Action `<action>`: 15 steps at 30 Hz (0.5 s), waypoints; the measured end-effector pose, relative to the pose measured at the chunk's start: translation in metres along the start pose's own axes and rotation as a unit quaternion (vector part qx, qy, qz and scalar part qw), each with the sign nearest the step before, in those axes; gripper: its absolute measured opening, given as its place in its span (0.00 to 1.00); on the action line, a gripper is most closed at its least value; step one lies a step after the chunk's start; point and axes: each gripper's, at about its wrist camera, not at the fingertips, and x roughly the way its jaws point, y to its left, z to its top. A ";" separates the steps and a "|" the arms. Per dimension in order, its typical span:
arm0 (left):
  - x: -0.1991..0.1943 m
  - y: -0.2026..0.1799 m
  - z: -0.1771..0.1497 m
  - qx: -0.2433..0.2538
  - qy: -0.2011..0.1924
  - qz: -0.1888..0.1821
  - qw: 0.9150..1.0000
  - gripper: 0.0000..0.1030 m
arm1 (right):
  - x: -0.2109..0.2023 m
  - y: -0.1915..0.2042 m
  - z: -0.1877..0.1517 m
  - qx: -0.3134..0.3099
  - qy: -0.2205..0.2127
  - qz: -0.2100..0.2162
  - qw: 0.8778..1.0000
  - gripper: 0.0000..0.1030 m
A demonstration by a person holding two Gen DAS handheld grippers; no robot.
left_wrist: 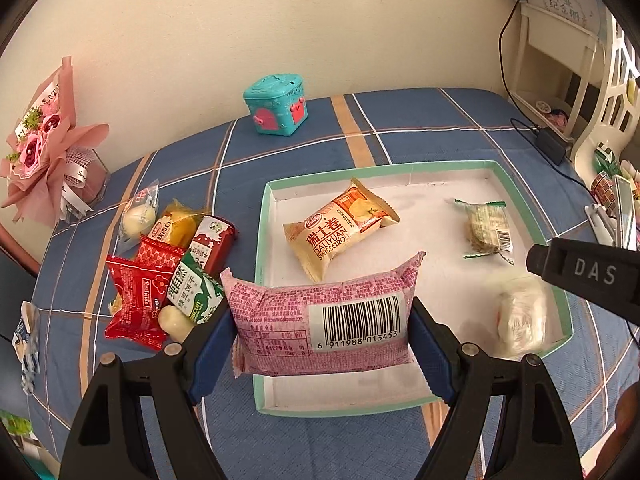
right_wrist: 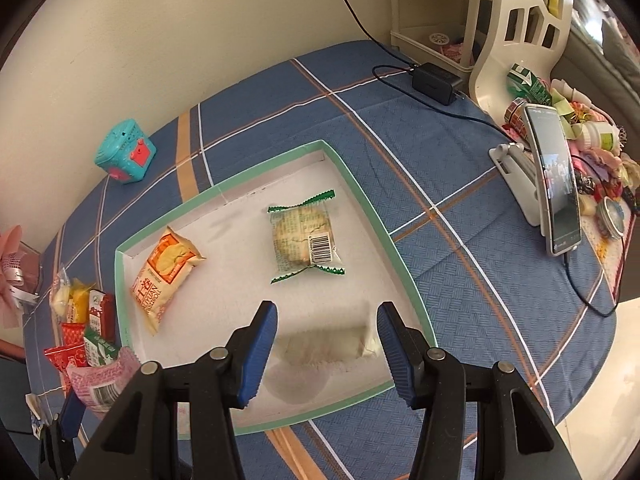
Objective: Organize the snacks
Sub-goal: 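Carry the cream bag with the right tool while the left tool carries the pink pastry over the tray, then open the right tool to drop the cream bag while the left tool releases the pink pastry in the tray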
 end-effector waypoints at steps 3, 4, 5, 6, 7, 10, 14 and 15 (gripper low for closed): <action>0.010 0.000 -0.001 0.000 0.012 0.004 1.000 0.80 | 0.006 0.003 -0.001 -0.007 0.007 -0.003 1.000 0.54; 0.013 0.001 -0.002 -0.001 0.017 0.002 1.000 0.80 | 0.008 0.003 -0.002 -0.007 0.012 -0.004 1.000 0.54; 0.015 0.001 -0.002 -0.003 0.020 0.001 1.000 0.80 | 0.011 0.004 -0.003 -0.008 0.016 -0.005 1.000 0.54; 0.017 0.001 -0.002 -0.003 0.022 0.002 1.000 0.80 | 0.014 0.004 -0.003 -0.009 0.021 -0.006 1.000 0.54; 0.019 0.001 -0.003 -0.001 0.022 0.005 1.000 0.81 | 0.017 0.005 -0.004 -0.011 0.024 -0.009 1.000 0.54; 0.028 0.002 -0.004 0.000 0.034 0.006 0.999 0.81 | 0.025 0.006 -0.007 -0.014 0.037 -0.011 0.999 0.54; 0.035 0.006 -0.005 -0.007 0.045 0.003 0.999 0.81 | 0.029 0.008 -0.009 -0.018 0.045 -0.011 0.999 0.54; 0.036 0.007 -0.005 -0.010 0.046 0.003 0.999 0.82 | 0.030 0.008 -0.009 -0.019 0.046 -0.010 0.999 0.54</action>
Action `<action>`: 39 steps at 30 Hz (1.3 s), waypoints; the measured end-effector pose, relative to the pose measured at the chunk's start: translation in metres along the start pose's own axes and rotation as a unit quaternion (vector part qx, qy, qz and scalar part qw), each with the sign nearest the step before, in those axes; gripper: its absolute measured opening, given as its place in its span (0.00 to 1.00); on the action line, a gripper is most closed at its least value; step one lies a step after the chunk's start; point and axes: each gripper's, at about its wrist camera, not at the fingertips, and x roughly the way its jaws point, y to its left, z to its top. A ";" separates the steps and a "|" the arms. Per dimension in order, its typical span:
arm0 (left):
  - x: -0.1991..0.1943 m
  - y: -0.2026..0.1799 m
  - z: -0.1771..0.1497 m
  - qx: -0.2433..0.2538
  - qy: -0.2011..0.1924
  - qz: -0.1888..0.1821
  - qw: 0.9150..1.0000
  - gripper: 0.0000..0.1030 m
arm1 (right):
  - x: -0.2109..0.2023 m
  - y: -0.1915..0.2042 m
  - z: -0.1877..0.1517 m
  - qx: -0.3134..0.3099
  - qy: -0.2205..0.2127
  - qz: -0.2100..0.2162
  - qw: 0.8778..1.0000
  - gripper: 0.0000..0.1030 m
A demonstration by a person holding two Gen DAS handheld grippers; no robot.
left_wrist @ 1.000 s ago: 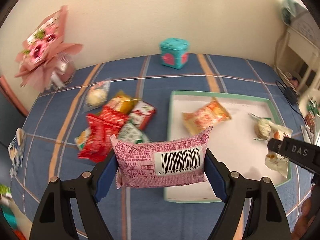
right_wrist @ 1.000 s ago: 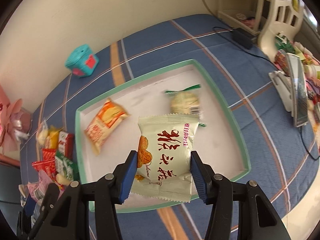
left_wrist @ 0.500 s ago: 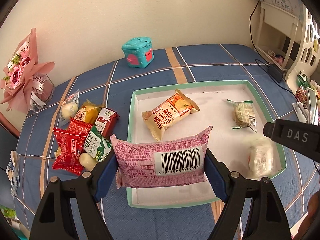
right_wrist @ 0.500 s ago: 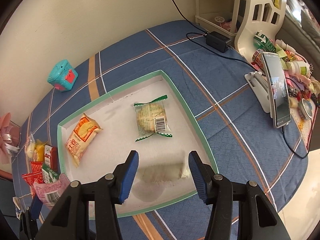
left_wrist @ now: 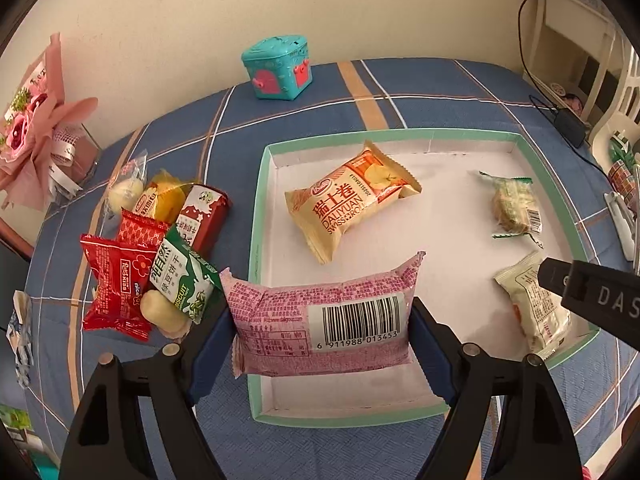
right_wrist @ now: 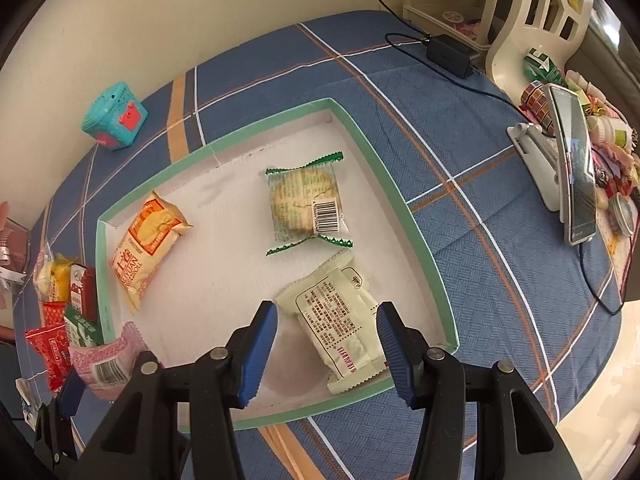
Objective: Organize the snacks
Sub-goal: 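Open the right tool to drop the cream bag while the left tool releases the pink pastry in the tray, then withdraw both tools from the tray toward the remaining snacks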
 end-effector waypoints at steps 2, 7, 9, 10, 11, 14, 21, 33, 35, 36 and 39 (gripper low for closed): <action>0.000 0.001 0.000 -0.004 0.002 -0.004 1.000 0.84 | 0.000 0.001 0.000 -0.002 0.001 0.001 1.000 0.54; -0.001 0.001 0.001 -0.002 0.000 0.000 1.000 0.91 | 0.000 0.003 0.000 -0.003 0.001 0.002 1.000 0.54; -0.002 0.001 0.000 -0.001 0.001 -0.002 1.000 0.91 | 0.000 0.003 0.000 -0.003 0.001 0.003 1.000 0.54; -0.002 0.001 0.001 -0.003 0.002 -0.005 1.000 0.91 | -0.001 0.003 0.000 -0.004 0.000 0.004 1.000 0.54; -0.002 0.002 0.001 -0.004 0.002 -0.008 1.000 0.92 | -0.001 0.004 0.000 -0.004 0.000 0.003 1.000 0.54; -0.007 0.006 0.003 -0.014 -0.003 -0.014 1.000 0.98 | -0.002 0.004 0.001 -0.005 -0.001 0.004 1.000 0.54; -0.010 0.035 0.006 -0.073 0.012 -0.014 0.997 0.98 | -0.004 0.003 0.001 -0.004 -0.002 0.004 1.000 0.54; -0.008 0.145 -0.013 -0.266 0.045 0.030 0.962 0.98 | -0.006 0.023 -0.005 -0.039 -0.003 0.002 0.999 0.54; -0.009 0.156 -0.017 -0.280 0.048 0.035 0.958 0.98 | -0.006 0.030 -0.007 -0.050 -0.004 0.003 0.999 0.54; -0.009 0.163 -0.020 -0.288 0.049 0.039 0.955 0.98 | -0.006 0.034 -0.009 -0.056 -0.004 0.005 0.998 0.54; -0.008 0.173 -0.022 -0.301 0.052 0.047 0.951 0.98 | -0.006 0.048 -0.015 -0.078 -0.003 0.013 0.997 0.54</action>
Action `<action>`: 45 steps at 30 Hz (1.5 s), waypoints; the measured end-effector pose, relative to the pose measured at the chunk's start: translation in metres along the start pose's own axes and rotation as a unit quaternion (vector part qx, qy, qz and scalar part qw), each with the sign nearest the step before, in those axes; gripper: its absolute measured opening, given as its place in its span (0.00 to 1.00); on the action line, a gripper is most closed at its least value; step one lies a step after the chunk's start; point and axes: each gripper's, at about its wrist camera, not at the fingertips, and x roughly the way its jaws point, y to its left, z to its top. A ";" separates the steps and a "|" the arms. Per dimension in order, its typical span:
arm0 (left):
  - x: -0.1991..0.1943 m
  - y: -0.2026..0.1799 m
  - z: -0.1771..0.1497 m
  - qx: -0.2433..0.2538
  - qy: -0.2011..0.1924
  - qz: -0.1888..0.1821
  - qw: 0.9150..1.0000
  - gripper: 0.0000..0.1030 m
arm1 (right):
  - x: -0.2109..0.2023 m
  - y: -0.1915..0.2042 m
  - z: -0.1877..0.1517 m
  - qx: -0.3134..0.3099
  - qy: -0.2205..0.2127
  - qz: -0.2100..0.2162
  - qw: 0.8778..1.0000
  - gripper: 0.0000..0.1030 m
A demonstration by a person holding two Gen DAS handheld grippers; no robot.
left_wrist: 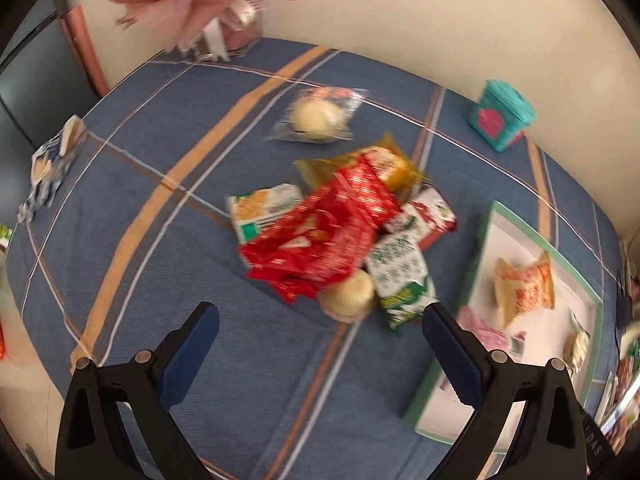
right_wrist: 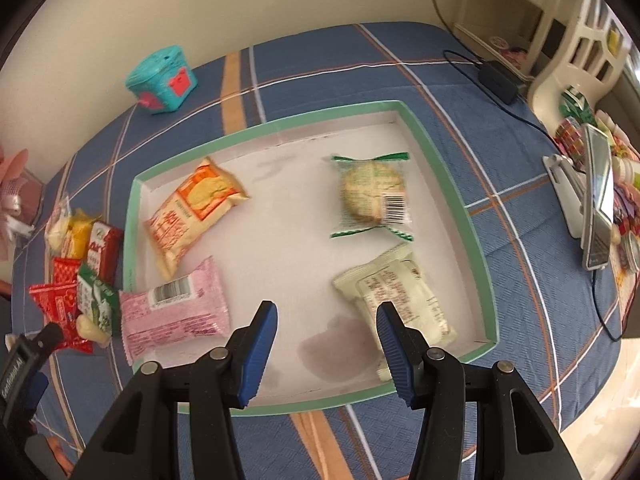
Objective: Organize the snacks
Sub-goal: 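Withdraw both tools from the tray toward the remaining snacks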
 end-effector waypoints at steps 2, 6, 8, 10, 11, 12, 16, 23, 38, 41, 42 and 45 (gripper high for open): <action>0.002 0.005 0.002 -0.008 0.003 0.000 1.000 0.98 | 0.000 0.010 -0.003 -0.013 -0.002 0.001 1.000 0.54; 0.006 0.008 0.005 -0.013 0.008 -0.002 1.000 0.98 | 0.001 0.026 -0.008 -0.037 -0.004 0.001 0.999 0.54; 0.005 0.007 0.004 -0.010 0.007 -0.002 1.000 0.98 | 0.001 0.030 -0.009 -0.043 -0.005 -0.001 0.999 0.54; 0.005 0.006 0.004 -0.008 0.007 -0.003 1.000 0.98 | 0.000 0.032 -0.010 -0.046 -0.004 -0.002 0.999 0.54; 0.005 0.005 0.004 -0.007 0.006 -0.003 1.000 0.98 | 0.000 0.032 -0.010 -0.047 -0.004 -0.003 0.999 0.54; 0.005 0.005 0.005 -0.006 0.006 -0.002 1.000 0.98 | 0.000 0.032 -0.010 -0.048 -0.004 -0.002 0.999 0.55; 0.005 0.004 0.003 -0.002 0.008 0.000 1.000 0.98 | 0.003 0.036 -0.009 -0.060 -0.002 -0.004 0.998 0.73; 0.007 0.000 0.002 0.008 0.010 0.007 1.000 0.98 | 0.006 0.044 -0.010 -0.080 -0.005 -0.008 0.997 1.00; 0.002 -0.010 0.005 0.053 -0.031 0.016 0.998 0.98 | 0.001 0.050 -0.011 -0.086 -0.009 0.030 0.996 1.00; 0.001 -0.001 0.010 0.043 -0.037 0.019 0.998 0.98 | -0.002 0.056 -0.012 -0.088 -0.018 0.051 0.995 1.00; 0.001 0.001 0.012 0.040 -0.040 0.020 0.998 0.98 | -0.004 0.058 -0.012 -0.088 -0.022 0.059 0.994 1.00; 0.000 0.009 0.017 0.036 -0.049 0.029 0.998 0.98 | -0.009 0.066 -0.013 -0.092 -0.035 0.075 0.992 1.00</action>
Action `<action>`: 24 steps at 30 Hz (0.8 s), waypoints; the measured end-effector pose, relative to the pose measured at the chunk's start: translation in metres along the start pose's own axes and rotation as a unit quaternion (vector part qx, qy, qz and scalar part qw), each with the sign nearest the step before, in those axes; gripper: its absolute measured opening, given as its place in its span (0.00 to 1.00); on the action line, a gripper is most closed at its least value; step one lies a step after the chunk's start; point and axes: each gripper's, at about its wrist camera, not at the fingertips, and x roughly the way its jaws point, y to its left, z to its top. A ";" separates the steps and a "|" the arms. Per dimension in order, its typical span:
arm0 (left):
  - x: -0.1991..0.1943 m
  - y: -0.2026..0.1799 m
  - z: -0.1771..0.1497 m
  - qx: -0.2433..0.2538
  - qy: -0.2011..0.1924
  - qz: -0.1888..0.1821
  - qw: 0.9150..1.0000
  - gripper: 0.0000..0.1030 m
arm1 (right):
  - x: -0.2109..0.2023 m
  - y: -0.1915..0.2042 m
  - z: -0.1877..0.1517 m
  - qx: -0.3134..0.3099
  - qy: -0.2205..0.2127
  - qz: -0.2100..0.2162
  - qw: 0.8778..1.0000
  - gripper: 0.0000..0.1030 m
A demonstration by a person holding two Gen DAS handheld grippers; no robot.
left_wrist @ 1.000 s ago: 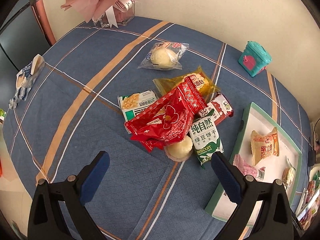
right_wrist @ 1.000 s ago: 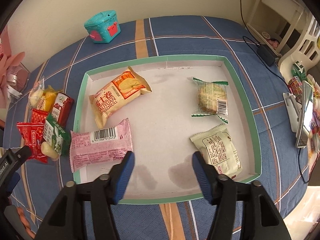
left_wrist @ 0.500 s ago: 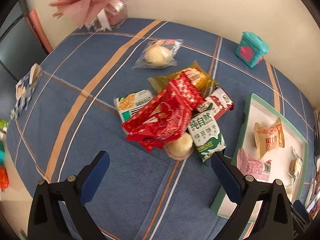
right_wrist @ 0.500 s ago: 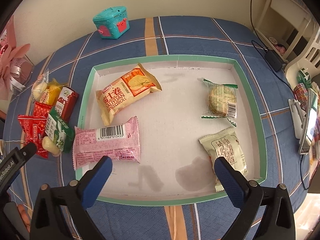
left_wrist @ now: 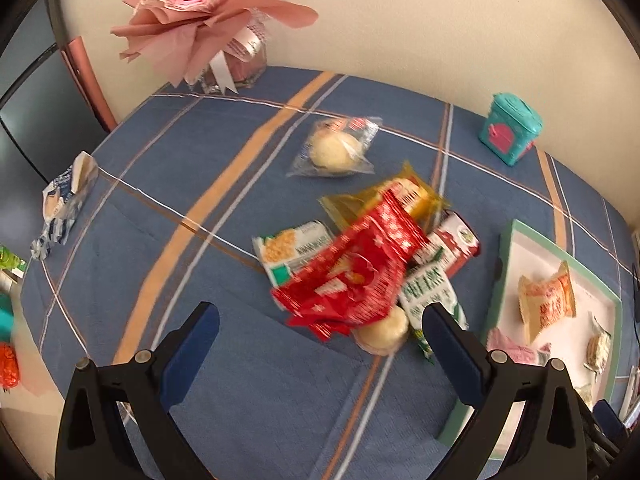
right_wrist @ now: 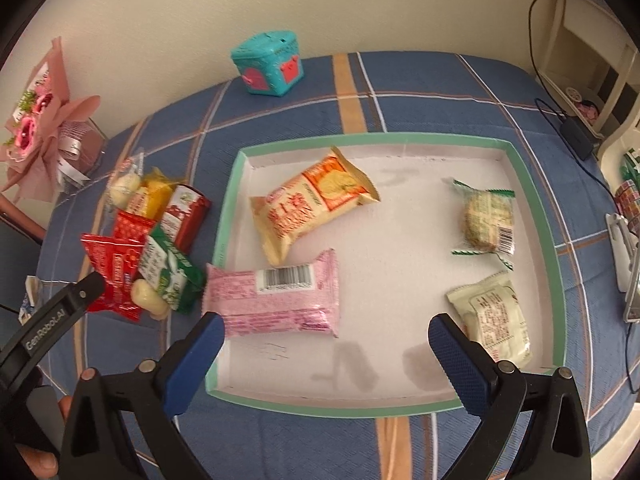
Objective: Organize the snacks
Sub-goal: 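Withdraw both tools from the tray toward the remaining snacks, then lower both open tools onto the snack pile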
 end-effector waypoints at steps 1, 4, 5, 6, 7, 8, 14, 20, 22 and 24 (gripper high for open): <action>0.000 0.003 0.001 -0.001 -0.002 0.002 1.000 0.98 | -0.001 0.003 0.000 -0.003 -0.003 -0.001 1.000 1.00; 0.000 0.012 0.006 -0.006 -0.005 0.003 1.000 0.98 | -0.003 0.014 0.002 -0.019 -0.012 0.006 1.000 1.00; 0.000 0.015 0.008 -0.009 -0.008 0.003 1.000 0.98 | -0.003 0.018 0.003 -0.023 -0.014 0.009 1.000 1.00; -0.001 0.018 0.010 -0.012 -0.011 0.004 1.000 0.98 | -0.004 0.021 0.003 -0.026 -0.016 0.011 0.999 1.00; -0.001 0.019 0.011 -0.013 -0.012 0.004 1.000 0.98 | -0.004 0.025 0.003 -0.029 -0.018 0.014 0.999 1.00; -0.001 0.021 0.013 -0.015 -0.013 0.005 1.000 0.98 | -0.004 0.029 0.004 -0.032 -0.019 0.017 0.999 1.00; 0.002 0.035 0.020 -0.025 -0.012 0.007 1.000 0.98 | 0.003 0.053 0.005 -0.052 -0.009 0.035 0.998 1.00; 0.007 0.055 0.026 -0.050 -0.007 0.004 0.999 0.98 | 0.006 0.085 0.009 -0.083 -0.013 0.045 0.995 1.00; 0.010 0.063 0.028 -0.060 0.000 -0.001 0.998 0.98 | 0.006 0.096 0.010 -0.096 -0.015 0.049 0.994 1.00; 0.015 0.070 0.030 -0.073 0.014 -0.011 0.997 0.98 | 0.005 0.106 0.012 -0.107 -0.021 0.050 0.993 1.00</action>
